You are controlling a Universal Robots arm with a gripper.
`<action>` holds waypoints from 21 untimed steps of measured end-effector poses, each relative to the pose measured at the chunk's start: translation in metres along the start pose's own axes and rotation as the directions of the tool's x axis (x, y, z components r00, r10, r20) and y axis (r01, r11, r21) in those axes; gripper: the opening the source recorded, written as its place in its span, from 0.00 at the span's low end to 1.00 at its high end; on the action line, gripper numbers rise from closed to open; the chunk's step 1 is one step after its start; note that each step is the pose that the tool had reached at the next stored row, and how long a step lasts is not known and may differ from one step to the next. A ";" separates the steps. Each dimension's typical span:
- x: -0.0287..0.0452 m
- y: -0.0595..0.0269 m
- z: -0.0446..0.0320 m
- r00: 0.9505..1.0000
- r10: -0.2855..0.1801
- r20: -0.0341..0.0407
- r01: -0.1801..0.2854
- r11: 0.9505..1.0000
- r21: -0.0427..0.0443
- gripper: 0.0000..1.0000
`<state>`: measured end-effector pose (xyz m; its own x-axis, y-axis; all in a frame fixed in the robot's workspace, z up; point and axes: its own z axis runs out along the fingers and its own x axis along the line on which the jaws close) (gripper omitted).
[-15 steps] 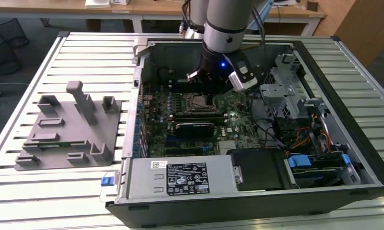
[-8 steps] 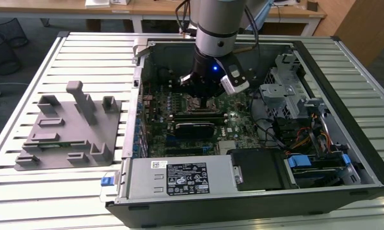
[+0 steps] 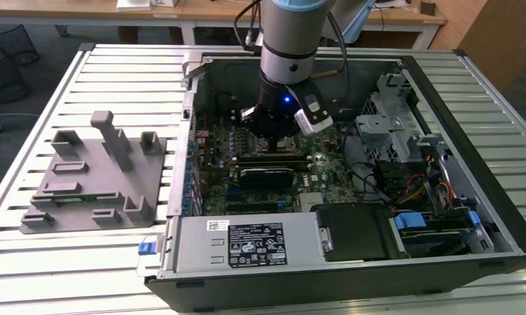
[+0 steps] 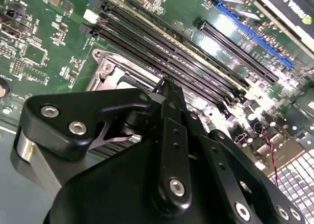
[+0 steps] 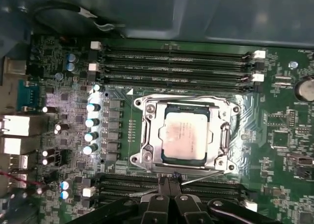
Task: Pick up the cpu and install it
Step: 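Install the second cpu locking lever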
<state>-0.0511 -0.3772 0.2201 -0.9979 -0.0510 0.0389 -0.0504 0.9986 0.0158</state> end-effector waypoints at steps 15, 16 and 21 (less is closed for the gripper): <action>0.0053 -0.0090 0.0032 1.000 -0.001 0.001 0.001 1.000 -0.021 0.11; 0.0053 -0.0091 0.0032 1.000 -0.001 0.001 0.001 1.000 -0.021 0.11; 0.0053 -0.0090 0.0032 1.000 -0.001 0.001 0.001 1.000 -0.021 0.11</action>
<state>-0.0561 -0.3865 0.2169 -0.9979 -0.0518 0.0380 -0.0504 0.9980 0.0370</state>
